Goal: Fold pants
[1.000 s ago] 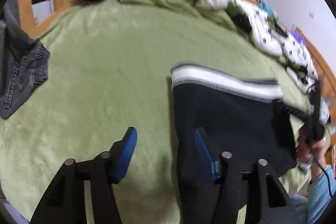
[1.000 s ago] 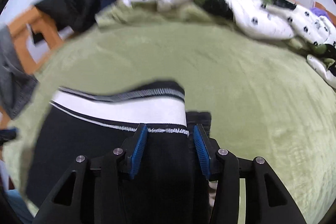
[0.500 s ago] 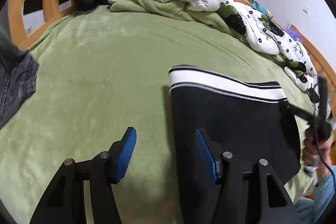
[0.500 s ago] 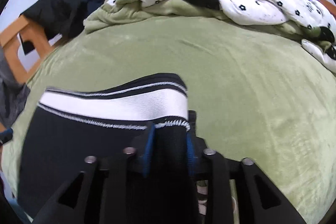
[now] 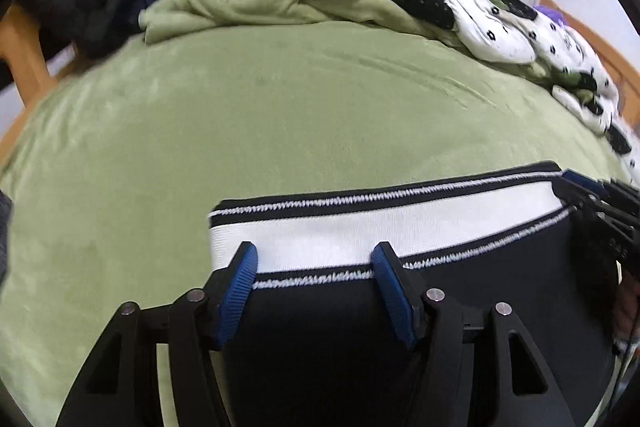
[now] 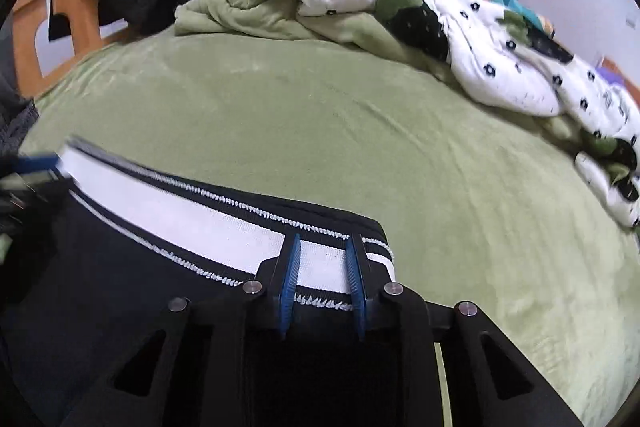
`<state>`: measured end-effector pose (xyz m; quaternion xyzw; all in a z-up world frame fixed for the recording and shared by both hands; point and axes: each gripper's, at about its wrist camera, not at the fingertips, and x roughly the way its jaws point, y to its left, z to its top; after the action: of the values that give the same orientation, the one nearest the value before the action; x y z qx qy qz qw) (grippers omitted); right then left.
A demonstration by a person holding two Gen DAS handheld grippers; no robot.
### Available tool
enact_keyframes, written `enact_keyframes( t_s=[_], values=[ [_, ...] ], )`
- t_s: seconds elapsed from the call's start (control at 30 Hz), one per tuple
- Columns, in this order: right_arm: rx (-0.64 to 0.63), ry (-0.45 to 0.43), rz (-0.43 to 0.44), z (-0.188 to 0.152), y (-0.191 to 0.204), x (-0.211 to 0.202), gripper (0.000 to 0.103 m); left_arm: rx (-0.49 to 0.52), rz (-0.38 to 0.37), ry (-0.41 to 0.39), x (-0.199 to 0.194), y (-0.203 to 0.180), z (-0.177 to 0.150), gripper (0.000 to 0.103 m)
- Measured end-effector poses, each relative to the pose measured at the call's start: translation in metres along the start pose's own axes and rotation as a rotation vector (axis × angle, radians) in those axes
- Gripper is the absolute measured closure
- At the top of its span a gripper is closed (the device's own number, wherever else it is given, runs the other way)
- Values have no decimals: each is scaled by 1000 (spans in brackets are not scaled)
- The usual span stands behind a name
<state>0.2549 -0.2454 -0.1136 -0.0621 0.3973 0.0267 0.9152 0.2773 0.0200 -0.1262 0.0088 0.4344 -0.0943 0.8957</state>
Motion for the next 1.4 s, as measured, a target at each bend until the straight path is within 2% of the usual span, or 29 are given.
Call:
enact_keyframes(
  t_s=[0.07, 0.23, 0.4, 0.47, 0.53, 0.6, 0.67, 0.73, 0.83, 0.93, 0.97, 1.0, 1.07, 1.17, 1.33, 1.4],
  values=[
    [-13, -7, 2, -2, 0, 3, 81, -30, -20, -1, 3, 4, 0, 42],
    [-2, -31, -3, -5, 0, 5, 81, -2, -16, 4, -2, 1, -4, 42],
    [-12, -5, -19, -11, 6, -11, 78, 37, -74, 97, -21, -4, -18, 41],
    [7, 36, 40, -15, 5, -27, 76, 114, -88, 131, -39, -15, -41, 41],
    [9, 74, 157, -31, 6, -48, 74, 192, -85, 120, -61, -26, -66, 41],
    [-32, 92, 203, -53, 14, -64, 72, 215, -99, 105, -82, -29, -92, 41],
    [-99, 63, 152, -79, 30, -84, 69, 178, -126, 104, -101, -27, -116, 41],
    [-120, 66, 140, -99, 40, -94, 67, 129, -142, 96, -117, -20, -136, 40],
    [-64, 75, 117, -127, 41, -108, 66, 124, -126, 104, -129, -11, -161, 35],
    [-20, 136, 121, -149, 40, -113, 65, 151, -139, 185, -130, -4, -181, 35],
    [-15, 140, 112, -154, 40, -116, 65, 173, -129, 213, -131, -4, -190, 36],
    [-13, 136, 100, -157, 39, -121, 65, 194, -115, 207, -133, -4, -194, 37],
    [9, 116, 116, -160, 38, -134, 65, 284, -48, 137, -146, -10, -207, 37],
    [43, 84, 140, -162, 37, -149, 65, 374, 13, 79, -154, -21, -212, 37],
    [31, 72, 120, -158, 39, -145, 65, 400, 74, 30, -150, -33, -207, 36],
    [53, 85, 123, -156, 36, -137, 65, 424, 122, -5, -144, -44, -204, 46]
  ],
)
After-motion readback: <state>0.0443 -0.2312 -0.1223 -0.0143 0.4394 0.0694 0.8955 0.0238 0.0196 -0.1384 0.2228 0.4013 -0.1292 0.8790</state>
